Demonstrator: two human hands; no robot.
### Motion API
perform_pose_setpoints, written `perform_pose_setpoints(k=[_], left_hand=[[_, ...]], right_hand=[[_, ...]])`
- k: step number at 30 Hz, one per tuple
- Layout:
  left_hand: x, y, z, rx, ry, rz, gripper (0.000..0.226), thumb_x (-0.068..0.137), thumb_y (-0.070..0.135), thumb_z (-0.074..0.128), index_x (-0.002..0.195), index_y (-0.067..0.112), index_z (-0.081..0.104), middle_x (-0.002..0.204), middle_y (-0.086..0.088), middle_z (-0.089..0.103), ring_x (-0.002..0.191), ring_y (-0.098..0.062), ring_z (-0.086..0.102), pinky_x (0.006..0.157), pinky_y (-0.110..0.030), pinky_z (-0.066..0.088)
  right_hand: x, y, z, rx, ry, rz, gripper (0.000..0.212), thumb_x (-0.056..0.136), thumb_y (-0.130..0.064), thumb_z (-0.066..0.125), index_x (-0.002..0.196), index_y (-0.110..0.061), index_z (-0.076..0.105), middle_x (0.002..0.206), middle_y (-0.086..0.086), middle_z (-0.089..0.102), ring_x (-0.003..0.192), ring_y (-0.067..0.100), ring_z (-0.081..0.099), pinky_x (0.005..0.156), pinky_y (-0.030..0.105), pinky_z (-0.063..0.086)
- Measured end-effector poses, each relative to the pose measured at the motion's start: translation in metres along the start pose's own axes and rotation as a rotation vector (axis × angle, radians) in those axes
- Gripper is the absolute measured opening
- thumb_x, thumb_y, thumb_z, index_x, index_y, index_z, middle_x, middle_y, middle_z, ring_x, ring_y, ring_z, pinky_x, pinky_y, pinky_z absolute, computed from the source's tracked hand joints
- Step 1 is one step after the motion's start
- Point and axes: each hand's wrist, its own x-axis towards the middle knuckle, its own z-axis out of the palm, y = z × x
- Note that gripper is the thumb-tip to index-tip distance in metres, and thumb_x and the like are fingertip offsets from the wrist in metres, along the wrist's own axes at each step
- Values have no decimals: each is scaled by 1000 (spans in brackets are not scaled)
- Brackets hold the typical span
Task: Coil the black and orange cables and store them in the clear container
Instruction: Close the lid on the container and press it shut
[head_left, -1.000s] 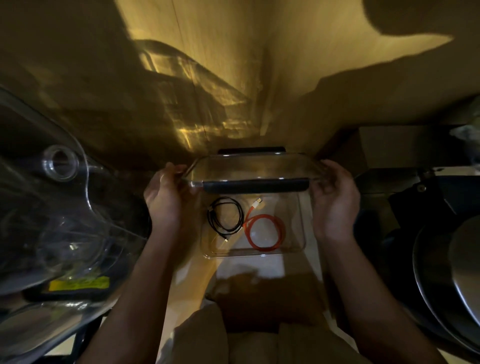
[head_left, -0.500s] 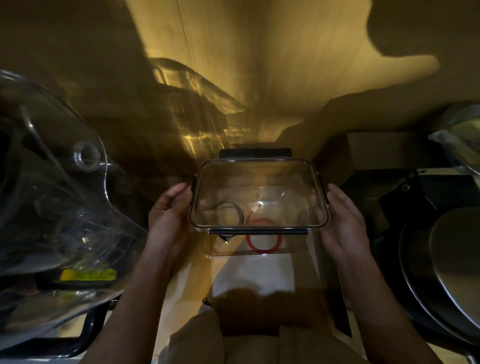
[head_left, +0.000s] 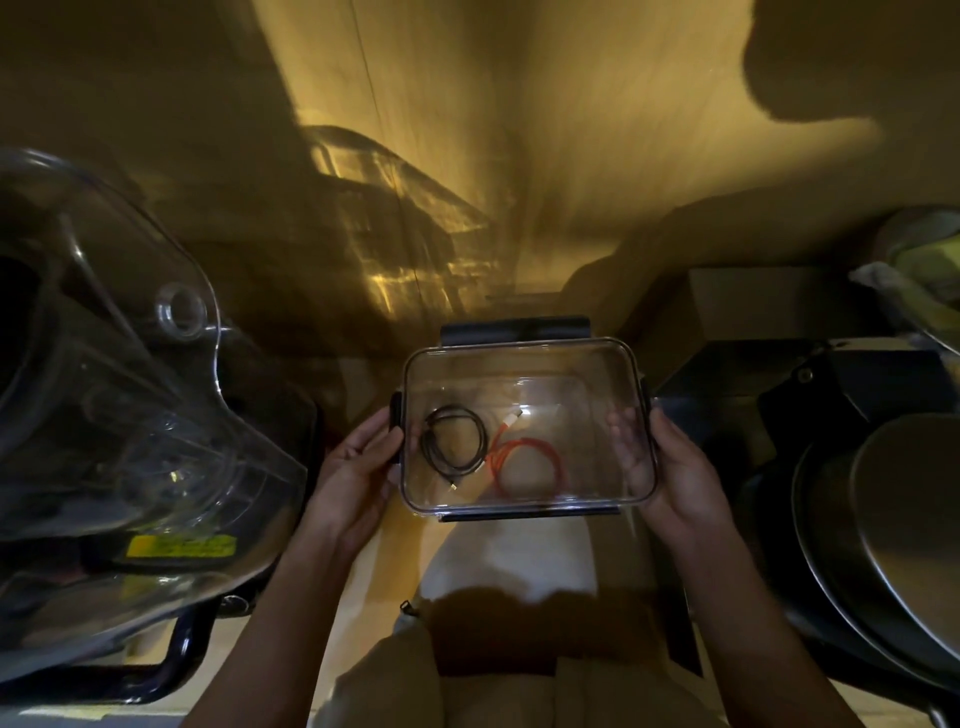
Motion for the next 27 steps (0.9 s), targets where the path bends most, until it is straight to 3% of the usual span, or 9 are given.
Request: perform_pose_setpoints(k=[7,11,15,19,23,27], left_hand=[[7,-8,-9,7,-51,-23,31,88,4,60,117,10,71,101,-9,73,82,-11,71,73,-24,59],[8,-12,-9,45,3,16,29,83,6,64,110,10,73,97,-11,73,80,-12,71,71,-24,59],[9,-15,-9,18,103,43,41,83,2,65,123,11,62,105,-18,73,89,-23,73,68,-28,60],[9,-21,-6,128,133,17,29,97,7,54,125,7,59,114,-20,71,98,-26,73,72,-30,61],[7,-24,-8,248,57,3,29,102,14,46,126,13,62,119,-14,71,106,-28,70,73,-32,60],[4,-23,-11,258,-62,-72,34,102,18,46,133,30,54,130,-5,66,111,-36,66,81,-49,58]], right_hand=[[5,5,-8,-35,102,59,20,84,-11,63,102,-3,62,92,12,67,85,18,74,70,27,61],[7,9,-10,-108,148,35,30,89,-9,61,118,-1,58,96,14,71,84,18,75,69,26,61],[8,16,-10,-287,199,-91,20,97,-7,54,117,-6,57,87,9,77,81,20,76,64,27,61],[10,25,-13,-429,224,-195,15,100,-9,51,111,-16,57,101,12,74,80,22,76,62,29,61],[12,31,-17,-534,233,-230,21,102,-13,47,118,-19,59,115,11,71,86,19,75,65,27,60],[13,30,-20,-462,177,-132,25,104,-17,43,120,-26,58,120,9,69,94,28,74,67,39,62]])
